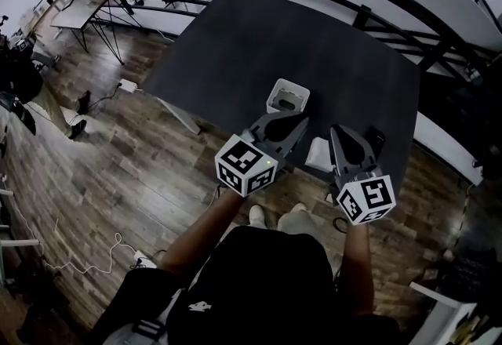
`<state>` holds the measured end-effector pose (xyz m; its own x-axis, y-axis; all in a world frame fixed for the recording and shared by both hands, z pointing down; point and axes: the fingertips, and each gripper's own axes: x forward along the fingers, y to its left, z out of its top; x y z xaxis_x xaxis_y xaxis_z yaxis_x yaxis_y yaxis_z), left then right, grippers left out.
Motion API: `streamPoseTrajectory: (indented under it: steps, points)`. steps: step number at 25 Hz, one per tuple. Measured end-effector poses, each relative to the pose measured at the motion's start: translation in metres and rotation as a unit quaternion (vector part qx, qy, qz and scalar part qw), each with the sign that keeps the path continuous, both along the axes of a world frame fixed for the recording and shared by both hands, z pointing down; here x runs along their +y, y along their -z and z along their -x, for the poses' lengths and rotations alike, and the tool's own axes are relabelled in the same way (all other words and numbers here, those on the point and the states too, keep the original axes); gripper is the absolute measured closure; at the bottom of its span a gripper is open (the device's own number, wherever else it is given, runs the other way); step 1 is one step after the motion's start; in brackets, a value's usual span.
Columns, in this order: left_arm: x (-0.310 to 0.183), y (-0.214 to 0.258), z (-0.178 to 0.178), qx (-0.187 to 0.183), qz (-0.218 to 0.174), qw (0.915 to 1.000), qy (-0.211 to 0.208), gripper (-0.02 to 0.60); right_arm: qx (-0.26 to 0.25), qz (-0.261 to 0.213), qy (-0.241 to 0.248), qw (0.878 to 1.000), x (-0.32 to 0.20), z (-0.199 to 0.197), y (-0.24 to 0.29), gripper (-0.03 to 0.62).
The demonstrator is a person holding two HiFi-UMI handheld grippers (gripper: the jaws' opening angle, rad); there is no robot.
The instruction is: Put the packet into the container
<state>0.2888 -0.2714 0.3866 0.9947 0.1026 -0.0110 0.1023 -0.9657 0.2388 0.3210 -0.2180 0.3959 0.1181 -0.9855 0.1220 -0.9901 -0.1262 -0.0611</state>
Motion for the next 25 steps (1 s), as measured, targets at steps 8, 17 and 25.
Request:
streamPoseTrajectory:
  steps: [8, 17, 25]
  points:
    - [-0.029, -0.024, -0.028, -0.036, -0.019, 0.998, 0.048, 0.577, 0.008, 0.055, 0.064, 0.996, -0.022, -0.033, -0.032, 0.589]
    - [-0.055, -0.032, -0.04, -0.039, -0.009, 0.9948, 0.094, 0.577, 0.058, 0.183, 0.165, 0.967, -0.024, -0.045, -0.1, 0.435]
    - [-0.058, -0.043, -0.047, -0.055, -0.015, 0.9926, 0.107, 0.577, 0.109, 0.335, 0.271, 0.896, -0.006, -0.041, -0.172, 0.247]
